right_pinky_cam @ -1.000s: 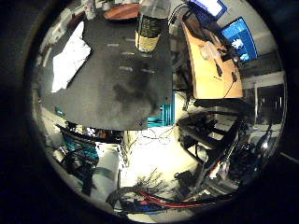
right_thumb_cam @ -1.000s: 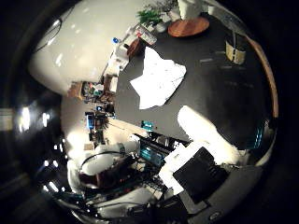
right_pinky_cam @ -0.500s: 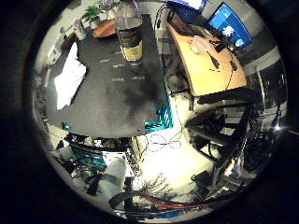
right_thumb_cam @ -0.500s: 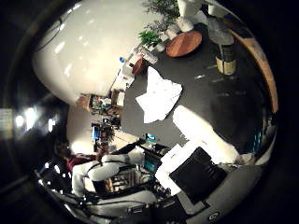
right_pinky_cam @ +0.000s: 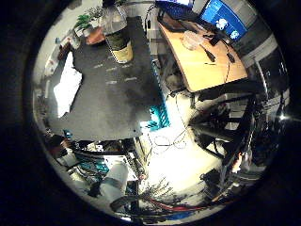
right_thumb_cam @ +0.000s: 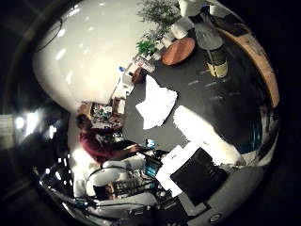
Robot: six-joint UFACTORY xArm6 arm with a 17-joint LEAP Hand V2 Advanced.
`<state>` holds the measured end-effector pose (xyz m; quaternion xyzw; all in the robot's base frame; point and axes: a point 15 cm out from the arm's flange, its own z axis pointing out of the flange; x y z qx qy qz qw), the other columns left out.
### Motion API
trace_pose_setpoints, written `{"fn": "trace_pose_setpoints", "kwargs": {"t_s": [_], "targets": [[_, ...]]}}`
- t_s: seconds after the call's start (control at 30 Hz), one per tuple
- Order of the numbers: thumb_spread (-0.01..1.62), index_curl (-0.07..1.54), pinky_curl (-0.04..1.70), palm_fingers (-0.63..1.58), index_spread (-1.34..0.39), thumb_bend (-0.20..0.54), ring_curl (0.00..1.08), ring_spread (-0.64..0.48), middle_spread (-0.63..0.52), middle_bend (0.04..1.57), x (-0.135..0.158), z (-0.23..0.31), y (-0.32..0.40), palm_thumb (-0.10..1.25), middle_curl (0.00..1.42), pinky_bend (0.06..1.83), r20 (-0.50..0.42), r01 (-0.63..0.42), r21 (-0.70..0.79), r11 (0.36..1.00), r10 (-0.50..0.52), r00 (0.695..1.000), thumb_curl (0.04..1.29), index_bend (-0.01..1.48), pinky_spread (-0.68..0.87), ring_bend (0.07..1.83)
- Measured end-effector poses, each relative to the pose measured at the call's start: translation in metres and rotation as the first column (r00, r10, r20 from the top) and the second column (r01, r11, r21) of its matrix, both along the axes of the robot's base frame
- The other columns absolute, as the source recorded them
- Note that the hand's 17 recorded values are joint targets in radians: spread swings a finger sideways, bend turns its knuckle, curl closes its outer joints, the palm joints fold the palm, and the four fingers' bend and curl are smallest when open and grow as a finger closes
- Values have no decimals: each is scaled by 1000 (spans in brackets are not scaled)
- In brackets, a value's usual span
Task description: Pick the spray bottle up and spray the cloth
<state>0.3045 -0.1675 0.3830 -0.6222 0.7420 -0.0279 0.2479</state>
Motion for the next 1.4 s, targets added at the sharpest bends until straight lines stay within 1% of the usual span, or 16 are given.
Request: {"fn": "trace_pose_setpoints", "kwargs": {"t_s": [0.2, 0.33, 0.47, 0.7, 0.9, 1.1, 1.4], "targets": [[1101, 341, 265, 255, -291, -24, 234, 156, -2, 253, 2, 5, -8, 702, 374, 215, 44, 27, 29, 999, -28, 999, 374, 153, 381, 210], [1091, 300, 295, 193, -265, -27, 246, 170, 37, 221, 3, 8, -13, 649, 366, 279, 76, 41, 48, 998, -44, 996, 351, 137, 390, 228], [1097, 273, 311, 151, -261, -29, 255, 175, 77, 208, 4, 6, -21, 601, 359, 325, 88, 61, 69, 996, -67, 994, 330, 143, 391, 249], [1096, 264, 314, 137, -252, -25, 258, 182, 100, 214, 14, 3, -37, 546, 355, 345, 99, 73, 104, 992, -83, 992, 305, 151, 390, 257], [1096, 265, 320, 78, -221, -23, 257, 190, 141, 193, 27, 7, -49, 531, 343, 374, 146, 90, 160, 983, -114, 983, 296, 154, 385, 244], [1098, 289, 307, 28, -175, -23, 245, 190, 194, 193, 33, 3, -61, 527, 329, 304, 147, 95, 176, 980, -122, 982, 294, 170, 319, 194], [1099, 295, 317, 34, -125, -22, 251, 175, 207, 193, 51, 1, -81, 525, 315, 281, 200, 93, 241, 966, -143, 969, 297, 167, 285, 197]]}}
